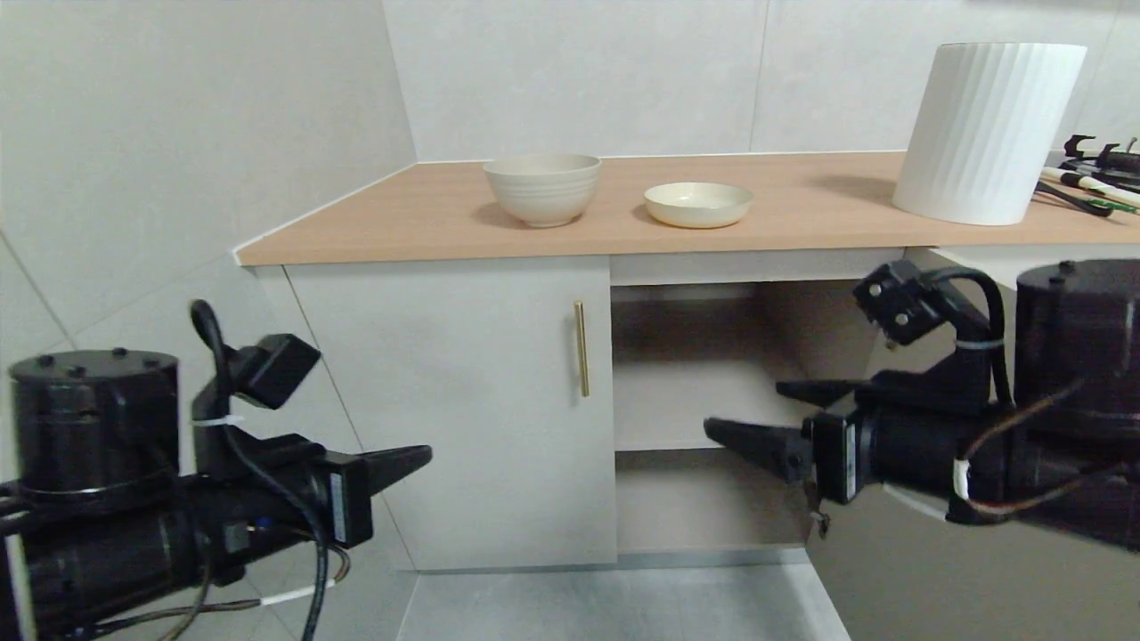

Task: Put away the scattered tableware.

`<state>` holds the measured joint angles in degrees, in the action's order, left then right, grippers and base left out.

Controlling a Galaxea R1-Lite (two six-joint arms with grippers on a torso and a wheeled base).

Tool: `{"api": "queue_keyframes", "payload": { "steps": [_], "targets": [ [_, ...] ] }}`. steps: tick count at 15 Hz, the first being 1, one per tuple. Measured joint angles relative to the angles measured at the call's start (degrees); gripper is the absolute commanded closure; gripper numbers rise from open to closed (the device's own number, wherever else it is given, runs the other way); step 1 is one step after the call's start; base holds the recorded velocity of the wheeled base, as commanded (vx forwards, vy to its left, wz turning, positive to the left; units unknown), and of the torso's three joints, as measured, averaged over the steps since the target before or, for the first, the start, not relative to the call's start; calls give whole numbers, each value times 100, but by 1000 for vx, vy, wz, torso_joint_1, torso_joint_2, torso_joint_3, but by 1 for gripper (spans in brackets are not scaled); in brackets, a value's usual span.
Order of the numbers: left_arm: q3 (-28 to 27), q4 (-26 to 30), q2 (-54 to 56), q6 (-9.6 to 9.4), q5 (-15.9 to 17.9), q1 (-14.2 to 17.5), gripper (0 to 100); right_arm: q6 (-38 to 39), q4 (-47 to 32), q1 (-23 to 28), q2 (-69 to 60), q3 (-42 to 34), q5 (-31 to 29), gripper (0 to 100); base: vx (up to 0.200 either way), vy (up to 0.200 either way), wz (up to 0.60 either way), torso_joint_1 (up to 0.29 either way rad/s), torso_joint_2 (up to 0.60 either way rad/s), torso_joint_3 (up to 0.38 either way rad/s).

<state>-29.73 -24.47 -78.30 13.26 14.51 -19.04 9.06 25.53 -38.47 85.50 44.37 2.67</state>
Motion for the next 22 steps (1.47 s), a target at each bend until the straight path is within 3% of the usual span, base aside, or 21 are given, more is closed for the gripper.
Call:
{"api": "queue_keyframes", "payload": {
  "steps": [2, 5, 6, 12, 18, 22],
  "targets": [
    [-414, 769, 571, -11, 0, 343, 100, -11, -484, 411, 278, 813, -338, 0, 0, 0, 0, 0, 0, 0],
    [-649, 917, 1000, -7, -1, 712, 100, -156, -1326, 725, 540, 1510, -803, 0, 0, 0, 0, 0, 0, 0],
    [-657, 919, 1058, -5, -4, 767, 0, -158, -1396, 752, 551, 1591, -942, 0, 0, 0, 0, 0, 0, 0],
    [-664, 439, 1135, 33, 65, 813, 0, -145, -1888, 772, 283, 1766, -1033, 0, 0, 0, 0, 0, 0, 0],
    [-675, 428, 1128, 22, 55, 813, 0, -132, -1921, 761, 123, 1827, -1014, 0, 0, 0, 0, 0, 0, 0],
    [-689, 457, 1126, 17, 65, 813, 0, -132, -1921, 756, 55, 1822, -989, 0, 200, 0, 0, 0, 4, 6]
  ]
}}
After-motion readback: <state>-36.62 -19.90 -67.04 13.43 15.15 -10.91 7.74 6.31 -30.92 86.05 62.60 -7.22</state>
